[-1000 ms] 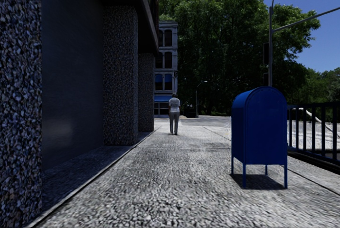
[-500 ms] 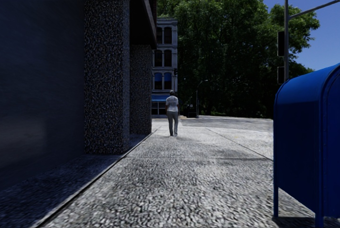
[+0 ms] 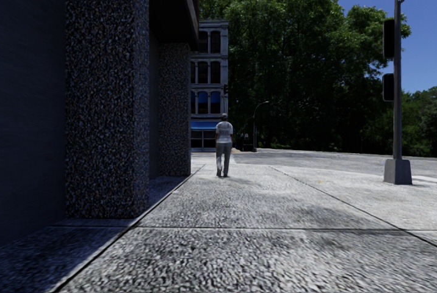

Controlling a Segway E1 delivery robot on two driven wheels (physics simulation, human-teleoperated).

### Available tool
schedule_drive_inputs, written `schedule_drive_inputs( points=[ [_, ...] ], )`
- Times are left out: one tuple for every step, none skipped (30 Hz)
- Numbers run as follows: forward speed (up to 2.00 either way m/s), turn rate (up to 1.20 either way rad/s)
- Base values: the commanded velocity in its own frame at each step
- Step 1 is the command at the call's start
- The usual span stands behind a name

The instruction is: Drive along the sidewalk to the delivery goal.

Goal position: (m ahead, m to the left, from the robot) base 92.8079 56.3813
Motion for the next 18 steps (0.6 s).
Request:
schedule_drive_inputs(
  points=[
    [2.00,0.00],
    [2.00,0.00],
    [2.00,0.00],
    [2.00,0.00],
    [2.00,0.00],
    [2.00,0.00],
    [2.00,0.00],
    [2.00,0.00],
    [2.00,0.00],
    [2.00,0.00],
    [2.00,0.00],
    [2.00,0.00],
    [2.00,0.00],
    [2.00,0.00],
    [2.00,0.00],
    [2.00,0.00],
    [2.00,0.00],
    [2.00,0.00]
  ],
)
